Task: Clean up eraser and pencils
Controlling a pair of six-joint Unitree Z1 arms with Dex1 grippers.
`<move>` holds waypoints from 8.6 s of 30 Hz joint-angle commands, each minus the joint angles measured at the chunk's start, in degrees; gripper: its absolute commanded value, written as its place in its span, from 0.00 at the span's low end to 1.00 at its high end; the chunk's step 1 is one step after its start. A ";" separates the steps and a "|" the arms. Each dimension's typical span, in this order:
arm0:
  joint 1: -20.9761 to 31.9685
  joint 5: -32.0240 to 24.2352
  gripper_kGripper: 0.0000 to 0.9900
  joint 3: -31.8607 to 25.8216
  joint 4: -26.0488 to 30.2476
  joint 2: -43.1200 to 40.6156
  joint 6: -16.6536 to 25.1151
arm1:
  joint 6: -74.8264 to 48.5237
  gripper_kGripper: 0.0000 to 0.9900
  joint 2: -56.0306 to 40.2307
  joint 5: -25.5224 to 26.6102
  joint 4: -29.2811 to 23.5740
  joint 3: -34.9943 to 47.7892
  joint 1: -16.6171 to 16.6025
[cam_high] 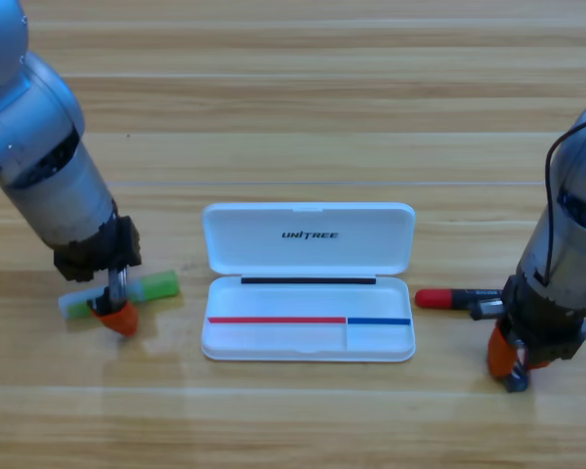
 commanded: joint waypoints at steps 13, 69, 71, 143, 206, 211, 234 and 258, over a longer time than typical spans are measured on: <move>1.84 0.06 0.84 0.33 -0.63 4.88 0.51 | -33.62 0.00 -5.22 1.04 17.32 -9.90 -1.00; -13.36 -4.60 0.00 -19.71 28.46 -5.93 2.88 | -76.87 0.00 21.77 4.30 29.19 -44.08 6.56; -13.63 -4.60 0.00 -19.62 28.64 -5.58 2.79 | -76.69 0.00 21.94 4.21 29.10 -44.08 6.39; -19.25 -6.09 0.00 -37.11 28.99 18.33 0.86 | -86.71 0.86 10.69 1.31 14.42 -21.06 -7.94; 5.89 -2.67 1.00 -16.81 21.70 -30.98 -6.70 | -79.77 0.00 12.54 3.77 31.74 -42.50 6.21; 15.47 -11.28 1.00 -13.38 15.63 -31.07 -4.41 | -78.45 0.00 18.51 3.77 35.08 -51.64 8.58; 26.72 -29.83 1.00 5.86 -9.33 -27.11 0.16 | -77.22 0.00 30.73 0.43 36.66 -66.23 8.32; 26.72 -30.09 1.00 6.39 -11.88 -25.18 0.51 | -75.55 0.49 28.71 0.43 38.86 -66.15 8.41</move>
